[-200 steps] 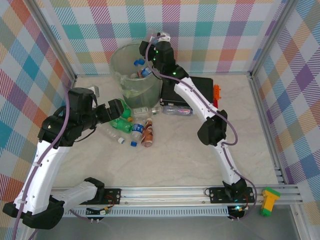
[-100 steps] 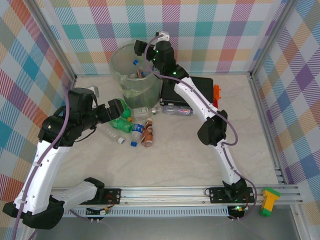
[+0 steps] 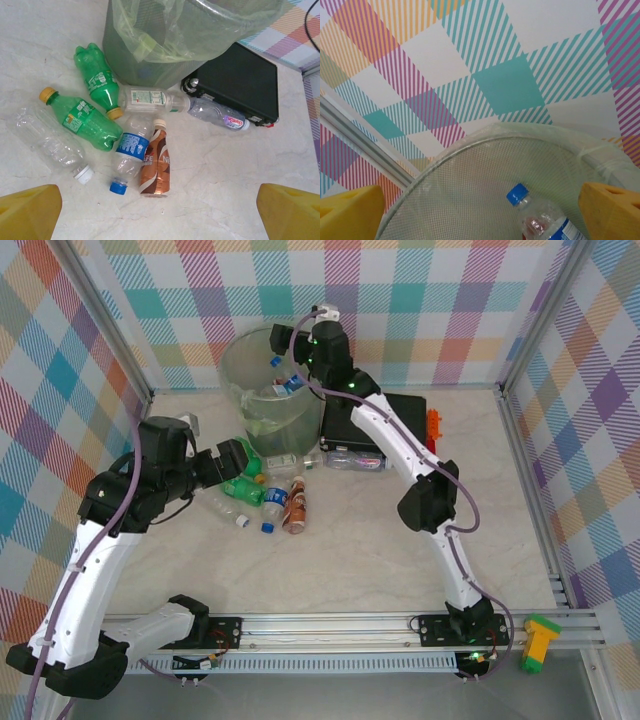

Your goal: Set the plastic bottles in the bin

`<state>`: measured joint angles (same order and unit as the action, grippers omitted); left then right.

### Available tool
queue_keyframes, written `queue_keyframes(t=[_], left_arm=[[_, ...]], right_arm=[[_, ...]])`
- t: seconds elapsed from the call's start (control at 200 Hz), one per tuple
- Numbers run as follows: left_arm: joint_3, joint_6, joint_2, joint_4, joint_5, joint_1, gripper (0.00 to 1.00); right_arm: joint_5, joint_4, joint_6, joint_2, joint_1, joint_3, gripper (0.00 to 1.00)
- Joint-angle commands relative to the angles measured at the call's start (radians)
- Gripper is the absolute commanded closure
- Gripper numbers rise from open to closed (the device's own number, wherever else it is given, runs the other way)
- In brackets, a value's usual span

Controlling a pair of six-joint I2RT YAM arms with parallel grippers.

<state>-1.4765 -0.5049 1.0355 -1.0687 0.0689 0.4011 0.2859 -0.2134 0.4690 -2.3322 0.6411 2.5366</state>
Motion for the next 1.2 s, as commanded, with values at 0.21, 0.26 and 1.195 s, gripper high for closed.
queue_keyframes(t=[0.21,0.26,1.195], left_arm=[[0.103,-0.013,-0.027,0.057,-0.002,0.005,0.01],[0.121,-0.024,-0.021,0.061,0.002,0.005,0.01],[0.362,-0.243,0.340,0.240,-0.159,-0.411,0.10]], right_arm=[[-0.053,-0.066,0.015,0.289,0.005,-0.261,0.01],[-0.061,-0.067,0.026,0.336,0.006,-0.334,0.01],[-0.205,-0.076,-0.010,0.873,0.022,-1.063,0.01]])
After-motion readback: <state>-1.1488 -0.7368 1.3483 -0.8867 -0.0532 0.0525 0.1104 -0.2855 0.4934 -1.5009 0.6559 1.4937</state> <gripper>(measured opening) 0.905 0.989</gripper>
